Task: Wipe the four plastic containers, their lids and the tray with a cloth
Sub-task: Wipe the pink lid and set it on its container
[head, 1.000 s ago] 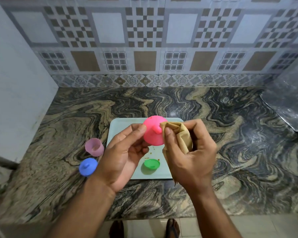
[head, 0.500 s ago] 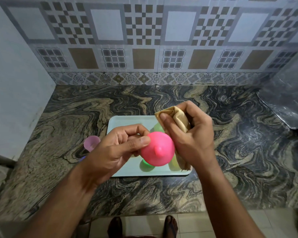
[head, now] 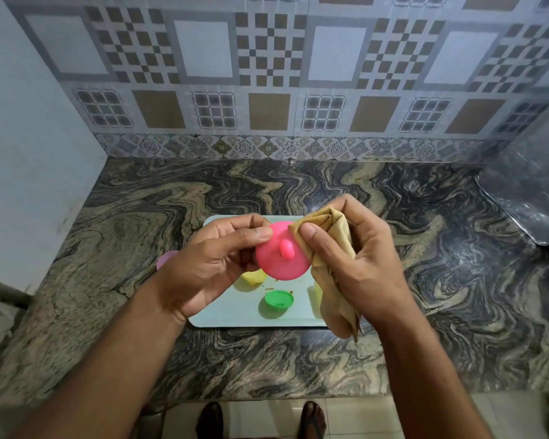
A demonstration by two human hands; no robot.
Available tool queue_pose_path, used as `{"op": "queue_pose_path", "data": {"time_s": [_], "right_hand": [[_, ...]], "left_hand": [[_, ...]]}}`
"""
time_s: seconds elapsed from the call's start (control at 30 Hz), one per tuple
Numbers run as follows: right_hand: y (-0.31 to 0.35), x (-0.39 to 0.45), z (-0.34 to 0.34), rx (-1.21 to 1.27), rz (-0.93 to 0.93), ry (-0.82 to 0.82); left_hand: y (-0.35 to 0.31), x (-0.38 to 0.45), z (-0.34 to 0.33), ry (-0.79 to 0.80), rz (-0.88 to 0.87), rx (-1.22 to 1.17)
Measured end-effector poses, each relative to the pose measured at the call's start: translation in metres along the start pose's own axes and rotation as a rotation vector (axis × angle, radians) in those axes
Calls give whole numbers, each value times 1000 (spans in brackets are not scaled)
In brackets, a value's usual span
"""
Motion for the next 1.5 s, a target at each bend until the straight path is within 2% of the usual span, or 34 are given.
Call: {"op": "queue_pose_path", "data": {"time_s": [0.33, 0.6, 0.67, 0.73, 0.83, 0.93, 1.0, 1.17, 1.27, 1.5], "right_hand": [[1, 8, -3, -28, -4, -13], [3, 10, -5, 184, -58, 47], [5, 9, -6, 241, -41, -52], [4, 8, -7, 327, -33, -220], [1, 4, -10, 434, -40, -410], [0, -1, -13, 307, 19, -441], [2, -4, -13, 181, 75, -426], [16, -3, -6, -39, 143, -356], [20, -1, -4, -88, 170, -368], [13, -5, -8, -198, 265, -345]], "left_hand": [[-15, 1, -2, 51, -25, 153], [-22, 2, -2, 56, -23, 102], [-19, 2, -6, 85, -46, -59], [-15, 1, -13, 88, -93, -221], [-6, -1, -33, -2, -219, -274], [3, -2, -50, -243, -270, -278], [5, -2, -53, -320, -289, -251], [-2, -7, -41, -254, -335, -21], [-8, -8, -34, -235, -337, 83], [-6, -10, -35, -204, -322, 96]]}}
Point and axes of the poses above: each hand's wrist, its own x-axis towards the middle knuckle, its own z-axis out of the back of the hand, y = z × x, the point moved 3 cm from there along x, towards the middle knuckle, and after that the axes turned 8 degrees about x, right-handed, at the moved point
